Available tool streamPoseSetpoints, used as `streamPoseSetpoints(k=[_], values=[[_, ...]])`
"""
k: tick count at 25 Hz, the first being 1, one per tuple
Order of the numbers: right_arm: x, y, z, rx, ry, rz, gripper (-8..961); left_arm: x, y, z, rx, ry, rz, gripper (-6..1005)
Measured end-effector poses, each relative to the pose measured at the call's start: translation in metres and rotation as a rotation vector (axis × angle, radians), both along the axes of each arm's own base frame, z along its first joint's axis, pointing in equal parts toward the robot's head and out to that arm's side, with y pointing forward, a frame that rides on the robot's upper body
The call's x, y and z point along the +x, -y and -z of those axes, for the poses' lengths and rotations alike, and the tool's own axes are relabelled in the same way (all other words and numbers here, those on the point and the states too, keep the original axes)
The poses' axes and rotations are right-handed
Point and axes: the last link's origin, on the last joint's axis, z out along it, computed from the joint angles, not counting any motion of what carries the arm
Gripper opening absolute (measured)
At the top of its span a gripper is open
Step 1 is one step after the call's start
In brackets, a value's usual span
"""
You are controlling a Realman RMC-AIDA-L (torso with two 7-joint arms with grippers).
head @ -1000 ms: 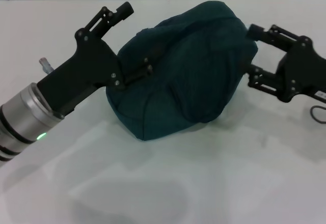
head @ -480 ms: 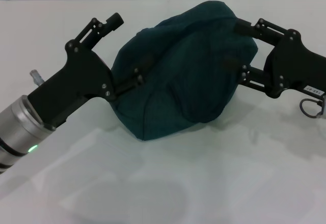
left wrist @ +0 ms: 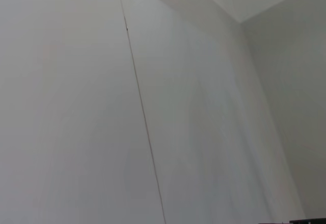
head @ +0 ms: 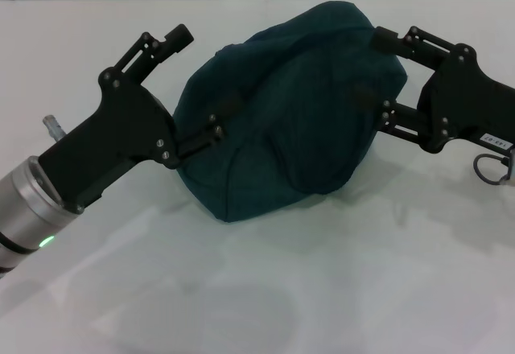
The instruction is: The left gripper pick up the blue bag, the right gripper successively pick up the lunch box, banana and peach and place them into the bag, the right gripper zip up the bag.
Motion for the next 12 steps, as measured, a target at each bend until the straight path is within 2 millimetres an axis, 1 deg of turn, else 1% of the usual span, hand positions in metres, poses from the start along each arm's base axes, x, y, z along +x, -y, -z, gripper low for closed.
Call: streamPoseSetpoints(k=[5,12], values=[[0.0004,-0.0001,-0.0007,0.001,0.001,0.0,678,-0.0004,0.0006,-0.0004,-0.007,-0.012,0.011,851],[0.0041,-0.0001,-0.0031,0.007,0.009,0.009,678,-0.0024,0.0063,0.0004,-0.057,-0.068,0.056,851]])
